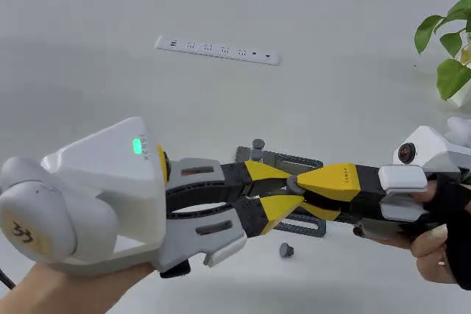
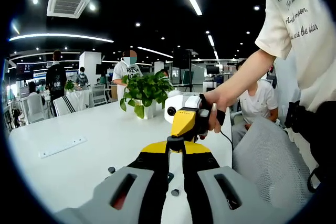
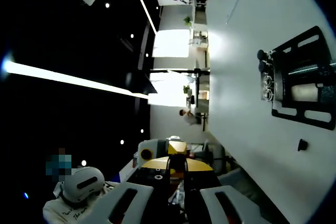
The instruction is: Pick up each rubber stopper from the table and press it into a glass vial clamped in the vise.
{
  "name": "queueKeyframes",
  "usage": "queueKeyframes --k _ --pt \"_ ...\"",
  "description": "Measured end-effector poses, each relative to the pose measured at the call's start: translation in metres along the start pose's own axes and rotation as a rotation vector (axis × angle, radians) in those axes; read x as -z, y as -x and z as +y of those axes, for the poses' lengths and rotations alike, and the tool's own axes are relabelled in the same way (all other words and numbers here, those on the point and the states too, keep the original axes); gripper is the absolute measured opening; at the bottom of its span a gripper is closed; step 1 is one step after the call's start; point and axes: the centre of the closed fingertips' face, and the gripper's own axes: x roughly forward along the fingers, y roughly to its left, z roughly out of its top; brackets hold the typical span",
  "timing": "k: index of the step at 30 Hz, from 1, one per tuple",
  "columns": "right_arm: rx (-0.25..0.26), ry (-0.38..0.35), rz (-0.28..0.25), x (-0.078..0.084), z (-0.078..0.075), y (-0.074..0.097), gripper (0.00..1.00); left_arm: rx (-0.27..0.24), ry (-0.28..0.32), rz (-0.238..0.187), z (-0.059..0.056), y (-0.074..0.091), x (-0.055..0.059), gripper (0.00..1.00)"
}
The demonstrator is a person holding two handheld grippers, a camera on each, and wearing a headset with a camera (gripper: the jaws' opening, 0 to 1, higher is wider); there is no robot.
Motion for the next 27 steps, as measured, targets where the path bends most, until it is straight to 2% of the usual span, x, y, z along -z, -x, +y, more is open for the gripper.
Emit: queueKeyframes --k 4,9,11,13,15,16,17,19,21,22,23,25,26,27 --pt "0.012 0.017 0.001 0.001 -0.002 -0.001 0.05 0.003 0.002 0.009 -0.001 0.0 0.002 0.05" --pt "0.031 0.08 -0.001 -0.002 -0.005 0.001 0.06 0.006 0.002 0.019 -0.001 -0.001 0.004 0.05" --pt "0.069 0.15 -0.021 -0.009 -0.011 0.005 0.07 0.007 0.005 0.025 -0.001 -0.001 0.006 0.05" --pt "0.111 0.179 -0.037 -0.015 -0.016 0.009 0.12 0.007 0.005 0.028 -0.002 -0.001 0.007 0.05" --pt "0.122 0.207 -0.037 -0.019 -0.015 0.012 0.13 0.001 0.003 0.043 0.0 -0.001 0.011 0.05" --pt "0.16 0.251 -0.034 -0.022 -0.018 0.015 0.14 -0.003 0.003 0.056 0.001 -0.001 0.014 0.05" --pt "0.184 0.292 -0.019 -0.023 -0.019 0.016 0.18 -0.008 0.002 0.066 0.002 -0.001 0.017 0.05" --pt "0.247 0.39 0.044 -0.02 -0.021 0.018 0.23 -0.008 0.006 0.084 0.003 -0.001 0.021 0.05" --pt "0.303 0.522 0.118 -0.018 -0.021 0.018 0.28 -0.014 0.006 0.108 0.004 -0.001 0.026 0.05" --pt "0.326 0.558 0.152 -0.017 -0.022 0.019 0.29 -0.014 0.0 0.118 0.005 -0.002 0.028 0.05" --pt "0.356 0.628 0.195 -0.016 -0.022 0.019 0.28 -0.016 0.002 0.135 0.005 -0.002 0.032 0.05" --pt "0.394 0.707 0.245 -0.017 -0.022 0.019 0.29 -0.013 0.003 0.141 0.006 -0.002 0.033 0.05" --pt "0.418 0.781 0.278 -0.02 -0.022 0.019 0.29 -0.013 0.004 0.145 0.006 -0.002 0.034 0.05" --pt "0.434 0.821 0.309 -0.021 -0.022 0.021 0.29 -0.011 0.006 0.15 0.006 -0.002 0.035 0.05"
